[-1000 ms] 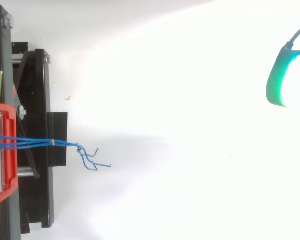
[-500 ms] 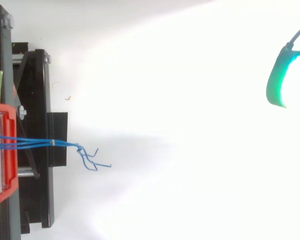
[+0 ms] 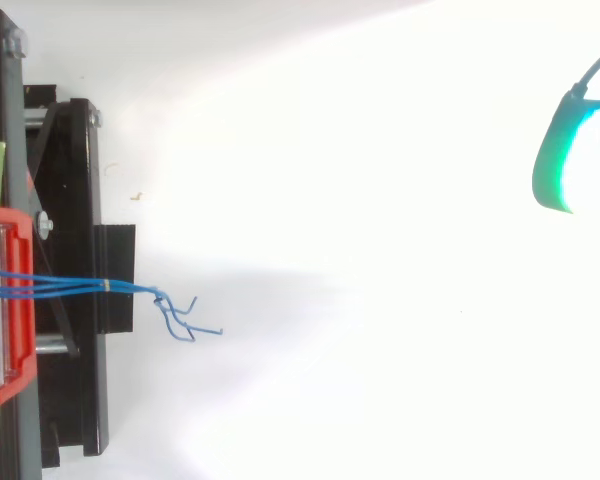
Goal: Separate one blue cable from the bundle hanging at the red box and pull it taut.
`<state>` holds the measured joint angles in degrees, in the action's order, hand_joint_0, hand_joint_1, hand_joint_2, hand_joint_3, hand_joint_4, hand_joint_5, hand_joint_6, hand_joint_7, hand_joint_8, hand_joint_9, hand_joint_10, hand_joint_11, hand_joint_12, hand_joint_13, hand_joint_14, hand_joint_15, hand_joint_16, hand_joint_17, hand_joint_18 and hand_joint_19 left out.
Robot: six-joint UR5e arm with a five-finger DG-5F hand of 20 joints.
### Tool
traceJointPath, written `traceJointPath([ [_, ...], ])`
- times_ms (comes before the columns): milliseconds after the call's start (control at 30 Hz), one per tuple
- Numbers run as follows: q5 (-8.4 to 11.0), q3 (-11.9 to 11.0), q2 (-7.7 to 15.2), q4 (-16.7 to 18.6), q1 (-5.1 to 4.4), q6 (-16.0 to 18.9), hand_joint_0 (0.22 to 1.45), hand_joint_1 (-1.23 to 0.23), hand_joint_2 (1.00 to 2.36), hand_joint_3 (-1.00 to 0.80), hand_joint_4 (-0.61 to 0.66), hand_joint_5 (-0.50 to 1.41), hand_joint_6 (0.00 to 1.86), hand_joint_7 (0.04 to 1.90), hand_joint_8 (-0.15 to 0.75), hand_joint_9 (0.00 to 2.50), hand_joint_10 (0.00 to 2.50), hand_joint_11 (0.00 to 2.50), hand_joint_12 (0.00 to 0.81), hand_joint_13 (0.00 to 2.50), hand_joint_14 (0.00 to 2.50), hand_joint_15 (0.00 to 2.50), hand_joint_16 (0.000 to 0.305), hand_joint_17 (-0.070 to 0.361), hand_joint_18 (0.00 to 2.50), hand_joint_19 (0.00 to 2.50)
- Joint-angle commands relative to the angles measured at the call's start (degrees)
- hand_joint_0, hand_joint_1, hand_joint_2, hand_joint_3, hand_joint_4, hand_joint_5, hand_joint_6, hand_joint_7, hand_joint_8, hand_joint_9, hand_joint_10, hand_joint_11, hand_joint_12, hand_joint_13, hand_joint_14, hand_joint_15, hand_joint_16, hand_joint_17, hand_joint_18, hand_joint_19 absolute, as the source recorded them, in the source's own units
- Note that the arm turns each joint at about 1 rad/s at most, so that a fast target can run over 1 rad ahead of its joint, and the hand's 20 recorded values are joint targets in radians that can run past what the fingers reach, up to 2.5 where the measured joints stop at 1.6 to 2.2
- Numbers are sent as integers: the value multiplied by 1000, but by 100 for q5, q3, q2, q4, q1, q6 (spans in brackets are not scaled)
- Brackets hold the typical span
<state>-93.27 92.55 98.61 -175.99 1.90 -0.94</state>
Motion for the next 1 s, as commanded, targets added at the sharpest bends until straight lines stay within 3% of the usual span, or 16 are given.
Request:
traceJointPath([
  [0,1,0,0,4,3,-3,586,-565,1005,-445,219,-198,503,788,313,614,8,167,300,466,6,160,34,77,563,211],
  [133,10,8,0,-67,3,-47,586,-565,1005,-445,218,-198,503,786,314,614,5,171,300,467,6,160,34,77,563,210],
  [167,28,8,0,-102,-23,-337,586,-565,1005,-445,220,-198,503,787,314,614,5,164,300,467,5,158,34,77,564,211],
  [267,63,0,0,4,-41,-706,586,-565,1005,-446,220,-198,503,787,314,613,5,168,297,467,5,151,34,76,568,187],
  [367,300,0,0,408,-50,-1057,589,-564,1005,-447,222,-197,503,788,318,614,5,156,284,469,5,147,32,72,568,163],
  [433,485,0,9,461,-85,-1233,589,-564,1005,-446,224,-196,503,789,321,613,5,166,279,470,5,144,31,70,569,161],
  [500,538,0,9,469,-102,-1286,589,-563,1005,-445,223,-196,503,786,320,615,5,161,278,470,4,137,31,69,570,163],
  [533,775,0,18,496,-137,-1462,590,-563,1005,-445,224,-195,503,786,321,614,5,160,277,469,5,148,31,69,571,159],
  [667,1214,0,26,584,-243,-1594,591,-562,1005,-444,224,-195,503,786,321,617,7,167,276,472,5,145,30,68,573,157],
  [767,1539,0,35,672,-375,-1611,591,-562,1005,-443,226,-195,503,789,322,618,7,168,276,475,5,146,30,69,578,157],
  [800,1539,0,35,672,-375,-1611,592,-562,1005,-445,225,-195,503,787,321,622,5,156,276,475,5,149,30,68,577,161],
  [867,1724,0,176,856,-498,-1594,591,-562,1005,-445,226,-195,503,789,322,622,5,158,277,475,5,142,30,68,577,162],
  [967,1724,0,343,1014,-577,-1541,591,-561,1005,-444,224,-194,503,786,321,624,6,163,276,475,5,149,30,68,575,168],
])
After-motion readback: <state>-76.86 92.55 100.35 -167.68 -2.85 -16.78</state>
